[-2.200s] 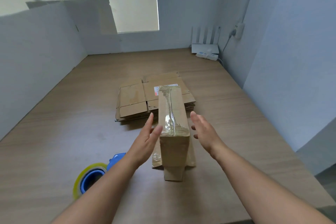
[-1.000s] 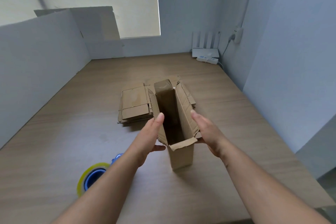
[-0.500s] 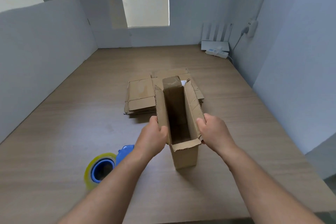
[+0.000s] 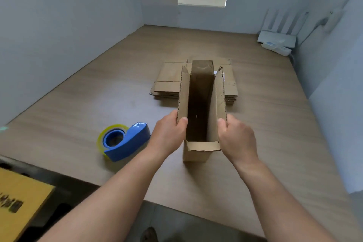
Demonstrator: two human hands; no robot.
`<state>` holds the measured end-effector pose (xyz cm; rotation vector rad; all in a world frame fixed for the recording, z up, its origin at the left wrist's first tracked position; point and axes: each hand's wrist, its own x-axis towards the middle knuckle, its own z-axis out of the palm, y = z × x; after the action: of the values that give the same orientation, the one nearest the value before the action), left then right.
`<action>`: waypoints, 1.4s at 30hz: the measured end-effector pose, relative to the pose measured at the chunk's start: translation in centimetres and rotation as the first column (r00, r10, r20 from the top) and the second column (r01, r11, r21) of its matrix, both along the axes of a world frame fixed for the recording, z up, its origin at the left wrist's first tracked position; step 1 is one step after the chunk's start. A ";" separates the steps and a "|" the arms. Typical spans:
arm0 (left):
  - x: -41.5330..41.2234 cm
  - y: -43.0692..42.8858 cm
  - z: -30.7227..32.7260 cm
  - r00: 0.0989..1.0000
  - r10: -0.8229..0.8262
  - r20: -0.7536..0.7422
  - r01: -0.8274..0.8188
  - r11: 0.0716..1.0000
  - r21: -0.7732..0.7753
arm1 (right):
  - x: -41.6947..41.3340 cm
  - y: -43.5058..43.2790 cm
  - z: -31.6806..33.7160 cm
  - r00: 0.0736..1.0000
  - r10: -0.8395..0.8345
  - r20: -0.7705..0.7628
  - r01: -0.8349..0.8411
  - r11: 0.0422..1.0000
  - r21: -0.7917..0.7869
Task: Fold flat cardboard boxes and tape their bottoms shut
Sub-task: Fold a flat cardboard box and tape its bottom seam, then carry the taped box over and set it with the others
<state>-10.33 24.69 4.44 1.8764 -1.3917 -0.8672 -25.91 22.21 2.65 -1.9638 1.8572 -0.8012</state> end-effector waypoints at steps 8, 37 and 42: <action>-0.4 6.1 3.0 0.954 0.299 0.023 -0.287 0.934 -0.214 | 0.6 3.0 4.7 0.955 0.282 0.091 -0.252 0.935 -0.247; 19.7 48.6 2.7 0.274 0.941 0.199 -0.923 0.315 -0.219 | 31.3 34.2 4.4 0.225 0.974 -0.036 -0.965 0.217 -0.144; 23.4 59.0 2.4 0.180 0.956 0.231 -0.959 0.223 -0.175 | 36.4 44.4 4.6 0.145 0.987 -0.071 -0.987 0.139 -0.082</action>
<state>13.11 83.72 6.82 2.3808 -0.0174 0.1212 10.53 66.56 7.26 -2.5708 0.0699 -0.3840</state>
